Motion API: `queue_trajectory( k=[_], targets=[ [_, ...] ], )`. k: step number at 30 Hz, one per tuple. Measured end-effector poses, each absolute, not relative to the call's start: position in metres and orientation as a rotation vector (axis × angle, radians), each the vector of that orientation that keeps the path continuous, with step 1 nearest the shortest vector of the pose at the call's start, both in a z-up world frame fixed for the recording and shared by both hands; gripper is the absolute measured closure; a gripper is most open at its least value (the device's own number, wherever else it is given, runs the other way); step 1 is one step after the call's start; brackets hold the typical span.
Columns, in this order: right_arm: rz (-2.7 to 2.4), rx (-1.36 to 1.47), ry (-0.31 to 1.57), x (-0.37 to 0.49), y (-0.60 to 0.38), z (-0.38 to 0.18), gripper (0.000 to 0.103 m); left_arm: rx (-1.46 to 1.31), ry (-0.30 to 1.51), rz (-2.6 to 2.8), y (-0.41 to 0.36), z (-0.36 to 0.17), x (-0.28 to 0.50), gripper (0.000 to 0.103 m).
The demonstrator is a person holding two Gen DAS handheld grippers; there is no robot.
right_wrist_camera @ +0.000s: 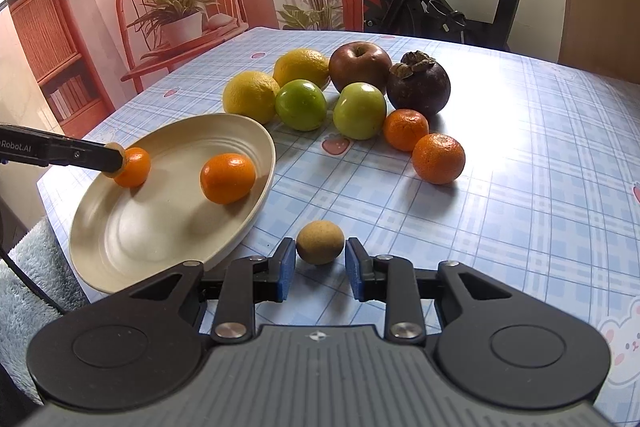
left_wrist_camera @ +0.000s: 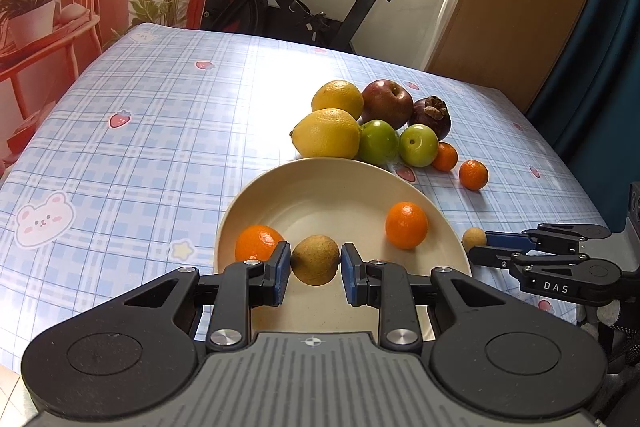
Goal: Organize fruits
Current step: 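Lower the kiwi onto the plate and open the left gripper while the right gripper releases its kiwi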
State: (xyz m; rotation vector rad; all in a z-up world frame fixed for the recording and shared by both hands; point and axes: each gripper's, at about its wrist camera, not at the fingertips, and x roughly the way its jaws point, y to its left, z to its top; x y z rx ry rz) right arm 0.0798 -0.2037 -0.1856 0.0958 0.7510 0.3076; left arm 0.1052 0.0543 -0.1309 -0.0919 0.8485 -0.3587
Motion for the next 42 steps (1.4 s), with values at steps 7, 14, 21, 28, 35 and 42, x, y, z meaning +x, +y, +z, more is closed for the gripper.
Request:
queue_trajectory(
  k=[7,14,21,28,35,42],
  targets=[
    [0.305,0.086,0.750,0.086,-0.201,-0.187,0.073,-0.094,0.857,-0.340,0.059,-0.134,0.101,0.074],
    [0.311,0.075,0.742,0.091,-0.200,-0.187,0.073,-0.093,0.864,-0.331,0.061,-0.134,0.100,0.074],
    [0.300,0.088,0.690,0.085,-0.203,-0.174,0.074,-0.096,0.878,-0.294,0.064,-0.137,0.097,0.074],
    [0.380,0.063,0.656,0.085,-0.184,-0.158,0.074,-0.080,0.900,-0.262,0.065,-0.142,0.098,0.074],
    [0.445,-0.020,0.686,0.089,-0.158,-0.165,0.074,-0.037,0.894,-0.262,0.061,-0.143,0.096,0.074],
    [0.440,-0.037,0.698,0.094,-0.155,-0.168,0.072,-0.032,0.900,-0.252,0.060,-0.146,0.100,0.074]
  ],
)
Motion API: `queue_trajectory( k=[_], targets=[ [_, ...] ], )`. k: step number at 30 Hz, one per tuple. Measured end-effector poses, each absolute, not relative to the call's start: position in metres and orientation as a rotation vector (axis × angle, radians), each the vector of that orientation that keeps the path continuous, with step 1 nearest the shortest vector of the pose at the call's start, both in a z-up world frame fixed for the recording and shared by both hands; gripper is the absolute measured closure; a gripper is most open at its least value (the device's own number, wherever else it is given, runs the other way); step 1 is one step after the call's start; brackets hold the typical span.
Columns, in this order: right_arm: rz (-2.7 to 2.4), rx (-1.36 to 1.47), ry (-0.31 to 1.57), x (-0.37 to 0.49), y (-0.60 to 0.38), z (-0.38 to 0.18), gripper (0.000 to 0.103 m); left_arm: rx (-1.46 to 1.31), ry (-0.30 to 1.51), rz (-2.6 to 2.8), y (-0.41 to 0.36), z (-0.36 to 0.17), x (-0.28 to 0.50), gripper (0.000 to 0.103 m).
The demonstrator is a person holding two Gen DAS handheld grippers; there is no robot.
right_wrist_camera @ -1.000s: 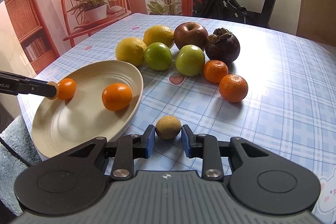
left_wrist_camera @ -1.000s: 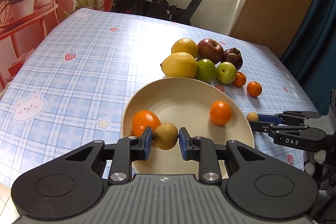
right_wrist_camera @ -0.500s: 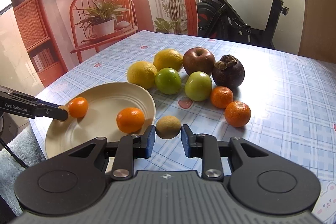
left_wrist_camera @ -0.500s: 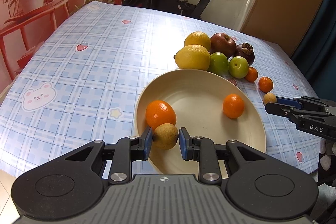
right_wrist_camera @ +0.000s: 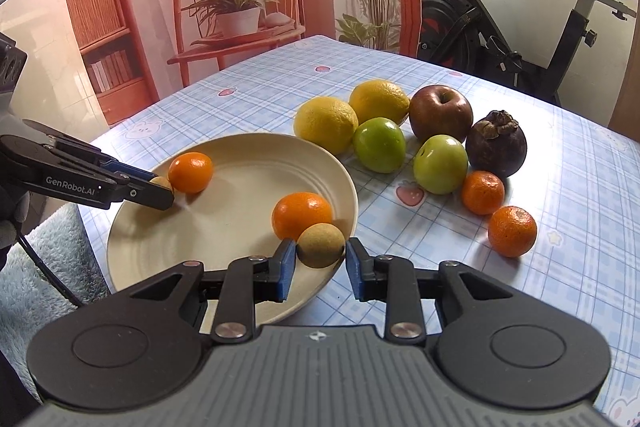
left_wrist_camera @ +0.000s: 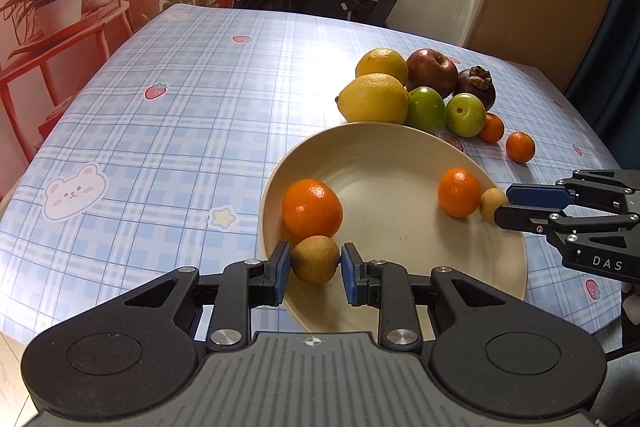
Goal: Organize fruits
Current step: 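Lower the kiwi onto the plate and open the left gripper while the right gripper releases its kiwi, then move both open grippers back toward the remaining fruit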
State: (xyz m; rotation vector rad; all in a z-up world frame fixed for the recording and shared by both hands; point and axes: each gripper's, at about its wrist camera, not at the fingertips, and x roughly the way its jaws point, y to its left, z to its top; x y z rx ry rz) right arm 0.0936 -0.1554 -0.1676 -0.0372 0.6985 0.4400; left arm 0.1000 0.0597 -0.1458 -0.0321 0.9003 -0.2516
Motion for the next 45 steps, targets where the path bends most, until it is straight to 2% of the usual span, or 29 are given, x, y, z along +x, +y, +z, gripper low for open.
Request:
queue_trajectory(
  k=[17,29,31,33,36,45],
  targets=[
    [0.300,0.042,0.624,0.092,-0.196,-0.152,0.072,-0.092,0.788,-0.231,0.059,-0.120,0.103,0.073],
    [0.164,0.050,0.589,0.094,-0.238,-0.158,0.072,-0.087,0.726,-0.268,0.018,-0.098,0.135,0.073],
    [0.145,0.010,0.580,0.096,-0.239,-0.161,0.070,-0.086,0.718,-0.288,0.006,-0.095,0.141,0.073],
    [0.141,-0.003,0.575,0.098,-0.244,-0.165,0.064,-0.082,0.713,-0.299,-0.006,-0.095,0.147,0.073],
    [0.152,-0.006,0.570,0.104,-0.250,-0.172,0.059,-0.093,0.720,-0.314,-0.022,-0.097,0.156,0.073],
    [0.213,0.020,0.577,0.126,-0.252,-0.189,0.057,-0.023,0.723,-0.357,-0.058,-0.104,0.172,0.073]
  ],
)
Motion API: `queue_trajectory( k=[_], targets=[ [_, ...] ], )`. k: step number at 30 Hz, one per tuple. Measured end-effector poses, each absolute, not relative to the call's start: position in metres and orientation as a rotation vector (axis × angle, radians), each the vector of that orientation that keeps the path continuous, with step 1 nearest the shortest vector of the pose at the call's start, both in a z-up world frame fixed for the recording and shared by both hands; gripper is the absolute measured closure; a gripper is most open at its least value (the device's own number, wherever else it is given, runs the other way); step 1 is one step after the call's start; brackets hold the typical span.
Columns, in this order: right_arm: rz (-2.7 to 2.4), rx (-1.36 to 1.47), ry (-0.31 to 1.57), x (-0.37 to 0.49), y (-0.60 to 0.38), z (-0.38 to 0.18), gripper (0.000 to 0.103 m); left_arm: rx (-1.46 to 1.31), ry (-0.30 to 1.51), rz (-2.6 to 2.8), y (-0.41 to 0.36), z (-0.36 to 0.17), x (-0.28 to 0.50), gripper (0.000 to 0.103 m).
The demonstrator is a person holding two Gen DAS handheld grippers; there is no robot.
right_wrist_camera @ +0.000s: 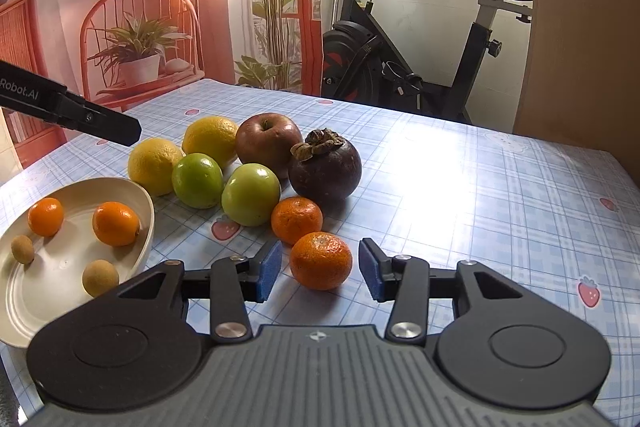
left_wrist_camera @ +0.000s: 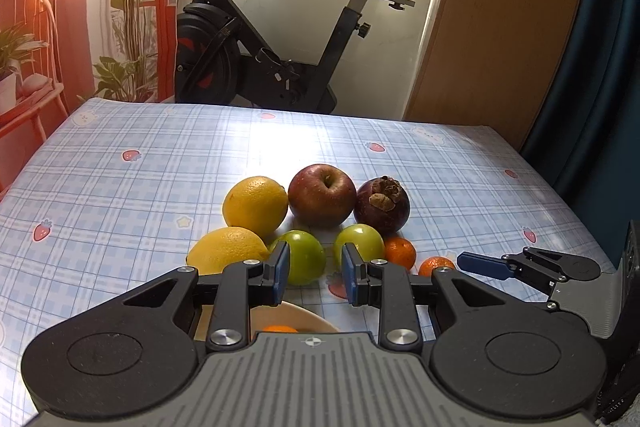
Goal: Organize fruits
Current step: 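Move both open grippers back toward the remaining fruit, then grasp a tangerine with the left gripper while the right gripper grasps another tangerine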
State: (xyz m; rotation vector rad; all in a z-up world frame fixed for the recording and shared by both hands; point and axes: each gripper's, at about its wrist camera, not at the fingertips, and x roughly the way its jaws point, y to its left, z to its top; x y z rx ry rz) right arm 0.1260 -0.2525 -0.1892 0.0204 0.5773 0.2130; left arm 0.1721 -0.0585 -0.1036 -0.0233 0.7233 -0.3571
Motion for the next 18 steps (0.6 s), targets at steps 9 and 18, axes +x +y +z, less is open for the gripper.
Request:
queue_trajectory(
  k=[9,18],
  targets=[
    [0.258,0.022,0.626,0.139,-0.255,-0.199,0.059,0.005,0.764,-0.425,-0.077,-0.108,0.182,0.074],
    [0.247,0.056,0.600,0.131,-0.273,-0.199,0.063,0.064,0.808,-0.537,-0.109,-0.115,0.189,0.074]
  ],
)
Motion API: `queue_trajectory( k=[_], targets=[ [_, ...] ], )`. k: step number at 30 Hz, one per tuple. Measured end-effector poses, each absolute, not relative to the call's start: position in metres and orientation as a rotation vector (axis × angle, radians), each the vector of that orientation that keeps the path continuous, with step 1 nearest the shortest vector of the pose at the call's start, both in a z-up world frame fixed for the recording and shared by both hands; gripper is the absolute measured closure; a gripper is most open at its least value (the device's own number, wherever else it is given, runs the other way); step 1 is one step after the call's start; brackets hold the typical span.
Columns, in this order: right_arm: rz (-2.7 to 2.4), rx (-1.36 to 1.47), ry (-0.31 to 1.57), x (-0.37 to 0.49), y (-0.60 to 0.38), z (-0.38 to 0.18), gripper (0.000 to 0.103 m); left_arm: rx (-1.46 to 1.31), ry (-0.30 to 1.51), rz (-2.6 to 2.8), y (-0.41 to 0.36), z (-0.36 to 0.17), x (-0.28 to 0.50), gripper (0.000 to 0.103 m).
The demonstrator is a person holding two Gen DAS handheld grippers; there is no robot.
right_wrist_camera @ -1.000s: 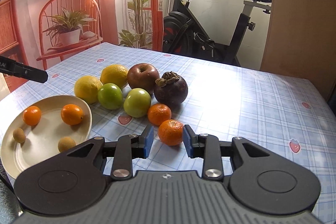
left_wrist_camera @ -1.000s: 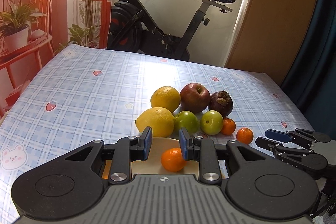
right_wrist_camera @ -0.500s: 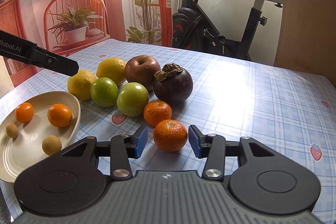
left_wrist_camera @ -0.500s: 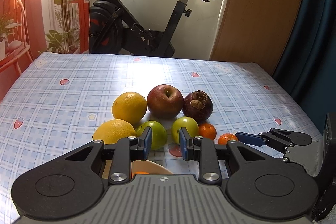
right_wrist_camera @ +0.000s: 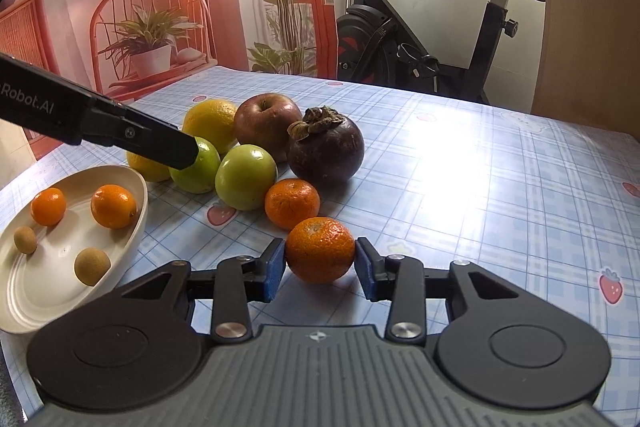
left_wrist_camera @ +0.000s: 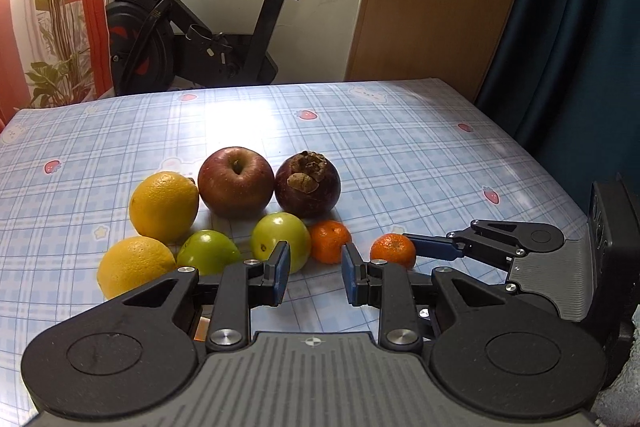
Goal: Organize fruits
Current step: 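Grasp a tangerine with the left gripper while the right gripper grasps another tangerine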
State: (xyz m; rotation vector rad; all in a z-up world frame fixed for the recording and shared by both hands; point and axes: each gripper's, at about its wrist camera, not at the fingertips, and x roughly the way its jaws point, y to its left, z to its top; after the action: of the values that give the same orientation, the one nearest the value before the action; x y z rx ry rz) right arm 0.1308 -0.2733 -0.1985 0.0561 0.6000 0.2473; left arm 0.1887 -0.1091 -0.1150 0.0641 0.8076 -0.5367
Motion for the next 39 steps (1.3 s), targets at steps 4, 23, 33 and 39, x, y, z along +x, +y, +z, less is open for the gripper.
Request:
queue_trajectory(
  k=[4,23,33,39],
  targets=[
    [0.226,0.068,0.595,0.125,-0.290,-0.198,0.063,0.036,0.831,-0.534,-0.123,-0.122,0.200,0.074],
    [0.205,0.191,0.575,0.116,-0.321,-0.197,0.063,0.095,0.936,-0.495,-0.162,-0.150,0.254,0.074],
    [0.187,0.201,0.565,0.112,-0.323,-0.195,0.063,0.144,0.919,-0.514,-0.170,-0.150,0.242,0.067],
    [0.176,0.211,0.560,0.109,-0.326,-0.195,0.063,0.173,0.889,-0.525,-0.168,-0.151,0.232,0.064]
  ],
)
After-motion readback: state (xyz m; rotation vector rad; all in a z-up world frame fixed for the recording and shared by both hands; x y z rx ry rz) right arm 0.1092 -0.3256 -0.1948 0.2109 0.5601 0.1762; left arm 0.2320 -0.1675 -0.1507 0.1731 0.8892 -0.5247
